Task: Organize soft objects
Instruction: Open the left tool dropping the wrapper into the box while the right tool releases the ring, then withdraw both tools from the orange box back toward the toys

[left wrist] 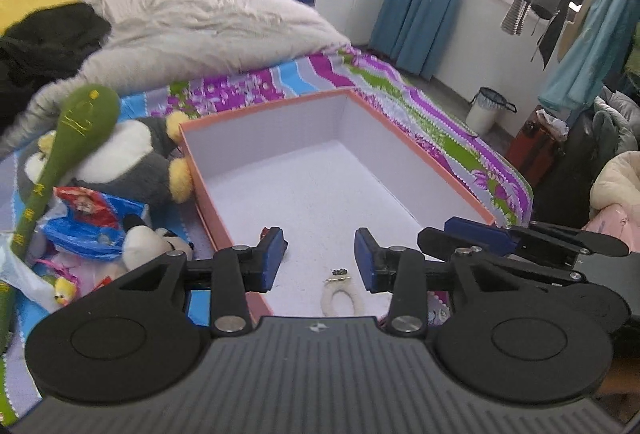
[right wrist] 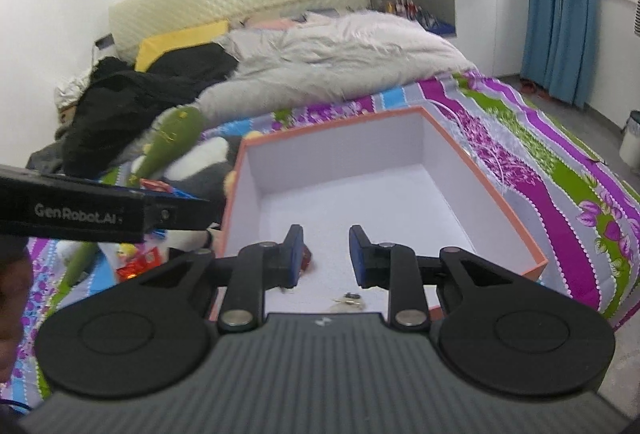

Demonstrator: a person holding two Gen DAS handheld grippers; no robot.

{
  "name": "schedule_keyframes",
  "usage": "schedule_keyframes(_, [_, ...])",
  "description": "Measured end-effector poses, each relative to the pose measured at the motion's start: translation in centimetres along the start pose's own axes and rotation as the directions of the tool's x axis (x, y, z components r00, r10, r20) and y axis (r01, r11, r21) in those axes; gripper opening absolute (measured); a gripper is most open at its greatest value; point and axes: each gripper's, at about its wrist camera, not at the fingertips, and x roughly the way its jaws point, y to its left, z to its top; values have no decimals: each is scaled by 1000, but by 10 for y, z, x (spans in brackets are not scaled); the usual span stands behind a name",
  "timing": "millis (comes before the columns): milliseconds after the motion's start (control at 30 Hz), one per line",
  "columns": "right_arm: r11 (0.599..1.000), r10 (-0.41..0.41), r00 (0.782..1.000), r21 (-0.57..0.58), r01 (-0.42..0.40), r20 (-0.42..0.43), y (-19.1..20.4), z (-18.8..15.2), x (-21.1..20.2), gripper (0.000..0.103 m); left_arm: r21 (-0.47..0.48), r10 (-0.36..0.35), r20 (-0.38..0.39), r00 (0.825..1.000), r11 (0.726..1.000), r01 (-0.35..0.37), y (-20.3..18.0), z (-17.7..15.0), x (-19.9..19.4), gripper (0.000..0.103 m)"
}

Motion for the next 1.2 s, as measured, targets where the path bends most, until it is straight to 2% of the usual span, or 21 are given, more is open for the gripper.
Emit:
schedule_keyframes(200, [999,45,998,-7,-45,46,19,-12,-20,29,-4,26,63,998,1000,-25,6,-23,-35,45])
schedule_keyframes(433, [996,92,993,-5,-92,71,41,-27,-37,29,-103,28,110,994,995,-17,28,-51,-76,45])
schedule_keyframes(567, [993,120,990,-18,-119,68,55,-38,-44,29,-120,46,141,989,992,-29,38,-67,-94,45])
schedule_keyframes(633, [992,127,990,-22,-126,62,60,-43,-46,29,-135,75,139,987,989,-56,44,-74,-99,45])
schedule_keyframes(1200, [983,169,986,-70,-168,7,98,-80,-55,29,-259,132,110,985,961,-100,81,-139,-134,45])
